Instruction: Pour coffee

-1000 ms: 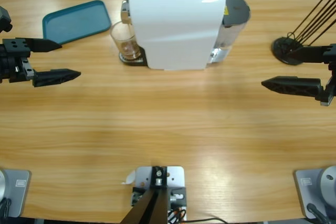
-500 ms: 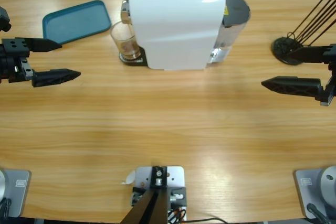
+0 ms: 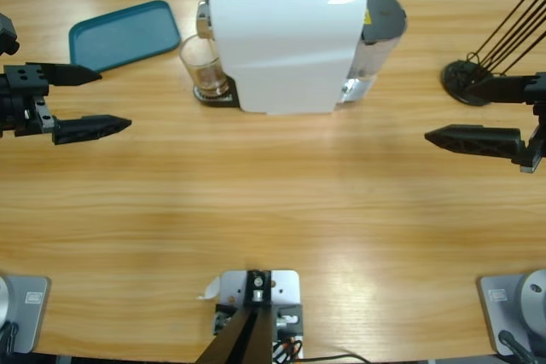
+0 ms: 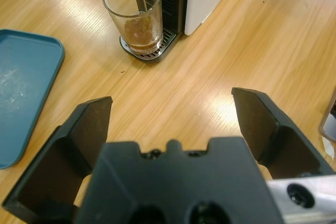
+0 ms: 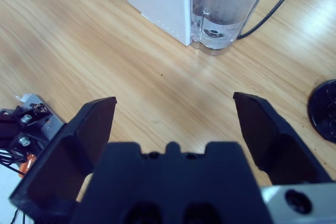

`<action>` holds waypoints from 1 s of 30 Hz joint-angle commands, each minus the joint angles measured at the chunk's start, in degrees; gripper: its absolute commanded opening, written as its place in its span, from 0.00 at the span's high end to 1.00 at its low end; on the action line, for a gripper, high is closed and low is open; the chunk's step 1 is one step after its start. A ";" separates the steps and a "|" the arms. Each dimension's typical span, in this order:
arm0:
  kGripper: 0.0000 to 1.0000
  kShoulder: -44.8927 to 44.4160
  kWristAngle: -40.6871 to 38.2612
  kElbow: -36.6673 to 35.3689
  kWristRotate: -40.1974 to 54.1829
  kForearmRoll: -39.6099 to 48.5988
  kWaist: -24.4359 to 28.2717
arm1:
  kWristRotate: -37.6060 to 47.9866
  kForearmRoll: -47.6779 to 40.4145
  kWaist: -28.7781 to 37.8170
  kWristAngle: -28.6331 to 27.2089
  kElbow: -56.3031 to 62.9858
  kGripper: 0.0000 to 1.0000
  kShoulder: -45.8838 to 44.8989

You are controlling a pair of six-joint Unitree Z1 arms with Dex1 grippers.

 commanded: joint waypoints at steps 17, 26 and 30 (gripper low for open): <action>0.00 12.40 1.73 0.37 4.16 -10.23 2.28 | 0.61 -0.35 -0.43 -0.37 1.85 0.00 0.52; 0.01 22.23 -7.12 -8.90 8.94 -8.58 5.69 | 0.70 -0.61 -0.43 -0.18 1.82 0.00 1.50; 0.00 25.50 -10.31 -10.44 10.48 -8.51 5.69 | 1.30 -0.06 -0.42 0.05 1.73 0.00 -0.19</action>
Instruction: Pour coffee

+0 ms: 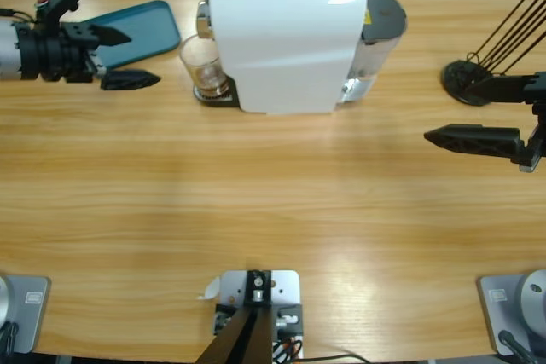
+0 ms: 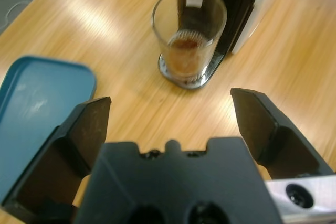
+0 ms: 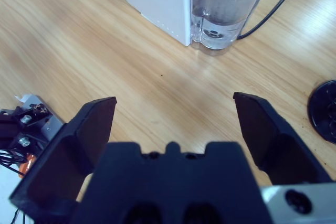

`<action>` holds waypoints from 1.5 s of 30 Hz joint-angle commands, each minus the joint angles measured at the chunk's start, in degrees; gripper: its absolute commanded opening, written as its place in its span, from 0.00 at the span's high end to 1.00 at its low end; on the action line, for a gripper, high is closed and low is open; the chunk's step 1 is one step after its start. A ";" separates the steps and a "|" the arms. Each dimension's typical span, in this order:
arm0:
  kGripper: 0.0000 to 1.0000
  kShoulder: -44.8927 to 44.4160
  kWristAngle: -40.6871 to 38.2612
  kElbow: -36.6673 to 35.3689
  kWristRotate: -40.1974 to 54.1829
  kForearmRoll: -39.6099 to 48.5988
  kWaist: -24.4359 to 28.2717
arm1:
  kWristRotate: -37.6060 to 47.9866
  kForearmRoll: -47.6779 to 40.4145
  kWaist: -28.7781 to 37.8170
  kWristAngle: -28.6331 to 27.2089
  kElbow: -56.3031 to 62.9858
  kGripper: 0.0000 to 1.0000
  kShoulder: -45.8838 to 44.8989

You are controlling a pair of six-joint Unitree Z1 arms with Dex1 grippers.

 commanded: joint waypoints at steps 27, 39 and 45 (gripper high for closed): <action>0.00 21.04 -11.18 -15.06 5.74 0.46 -4.21 | 1.74 0.04 -0.38 0.26 1.82 0.00 1.15; 0.34 21.06 -10.86 -13.06 5.74 0.50 -4.85 | 1.74 -0.05 -0.34 0.24 1.82 0.00 1.79; 0.62 21.06 -7.89 -12.90 5.04 0.18 -4.74 | 1.74 -0.14 -0.34 0.10 1.82 0.00 1.79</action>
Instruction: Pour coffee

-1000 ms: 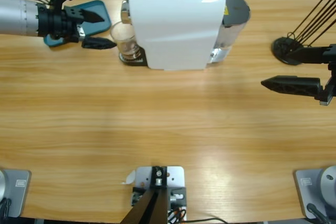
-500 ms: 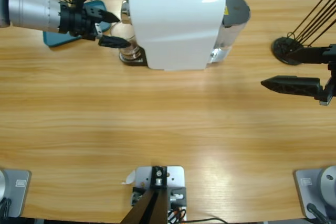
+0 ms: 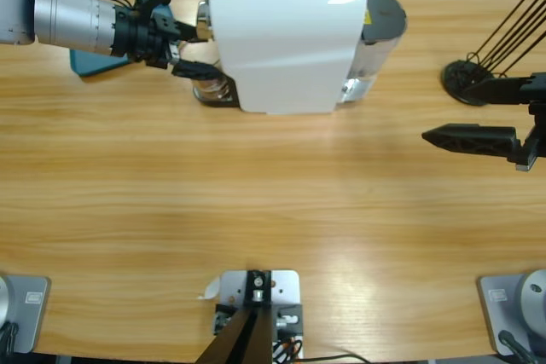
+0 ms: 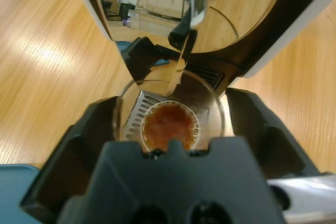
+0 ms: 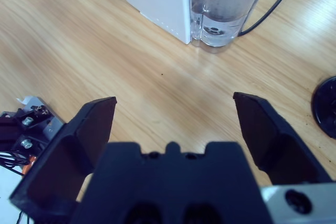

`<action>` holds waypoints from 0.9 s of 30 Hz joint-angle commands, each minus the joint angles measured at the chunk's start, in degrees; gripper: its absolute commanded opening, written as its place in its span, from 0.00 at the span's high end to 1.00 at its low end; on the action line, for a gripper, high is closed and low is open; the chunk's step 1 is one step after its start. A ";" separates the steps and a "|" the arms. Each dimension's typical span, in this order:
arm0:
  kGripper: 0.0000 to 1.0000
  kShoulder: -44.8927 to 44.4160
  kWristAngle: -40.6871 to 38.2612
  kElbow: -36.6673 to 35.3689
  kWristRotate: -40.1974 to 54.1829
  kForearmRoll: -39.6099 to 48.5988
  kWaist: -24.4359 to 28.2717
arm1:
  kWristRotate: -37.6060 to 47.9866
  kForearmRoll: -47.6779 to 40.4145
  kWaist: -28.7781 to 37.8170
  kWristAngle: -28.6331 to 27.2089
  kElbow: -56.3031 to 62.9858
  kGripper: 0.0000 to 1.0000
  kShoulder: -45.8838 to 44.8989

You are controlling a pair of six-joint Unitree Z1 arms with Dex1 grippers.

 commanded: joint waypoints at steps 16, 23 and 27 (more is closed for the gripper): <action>0.99 -13.40 15.31 6.51 -9.72 -0.44 16.00 | 0.22 -1.26 -0.34 0.42 1.99 0.00 2.53; 0.99 -4.10 26.82 3.05 -20.13 -4.85 17.48 | 0.31 -1.62 -0.34 0.28 2.05 0.00 3.39; 0.99 1.24 28.52 -0.63 -22.20 -5.09 17.86 | 0.33 -1.63 -0.34 0.24 2.08 0.00 3.60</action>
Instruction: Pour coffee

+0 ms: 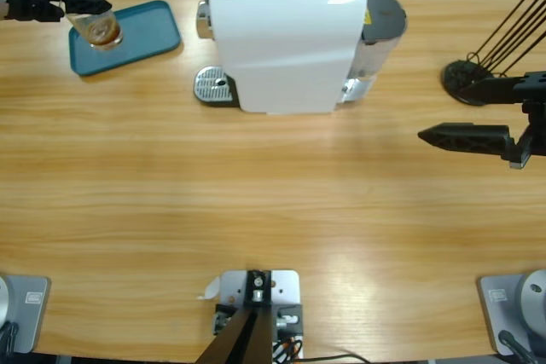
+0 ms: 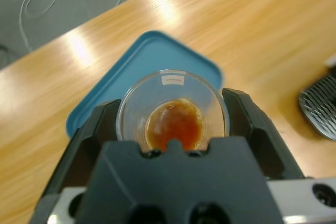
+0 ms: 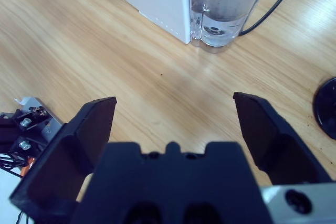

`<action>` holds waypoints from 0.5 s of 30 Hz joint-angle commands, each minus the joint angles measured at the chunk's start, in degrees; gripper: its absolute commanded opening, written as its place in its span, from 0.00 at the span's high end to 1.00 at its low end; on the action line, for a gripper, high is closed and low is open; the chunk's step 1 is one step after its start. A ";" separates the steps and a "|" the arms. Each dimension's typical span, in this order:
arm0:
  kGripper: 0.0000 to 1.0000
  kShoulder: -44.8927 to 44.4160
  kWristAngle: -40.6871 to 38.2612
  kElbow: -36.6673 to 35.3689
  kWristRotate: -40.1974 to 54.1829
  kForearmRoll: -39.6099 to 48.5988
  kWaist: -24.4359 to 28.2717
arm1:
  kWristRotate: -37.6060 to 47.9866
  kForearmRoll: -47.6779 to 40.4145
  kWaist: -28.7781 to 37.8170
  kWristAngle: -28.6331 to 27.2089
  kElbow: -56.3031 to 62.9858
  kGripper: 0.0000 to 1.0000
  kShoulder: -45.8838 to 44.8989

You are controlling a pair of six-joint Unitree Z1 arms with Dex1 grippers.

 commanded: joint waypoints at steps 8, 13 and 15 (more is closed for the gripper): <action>0.99 13.38 4.76 -6.37 -7.17 -2.76 0.94 | 0.40 -1.48 -0.34 0.15 2.09 0.00 4.53; 0.99 14.71 4.85 -6.11 -7.18 -3.09 1.02 | 0.47 -1.39 -0.34 -0.02 2.18 0.00 3.97; 0.99 14.69 4.85 -6.02 -7.41 -3.11 1.02 | 0.49 -1.35 -0.34 -0.14 2.18 0.00 3.95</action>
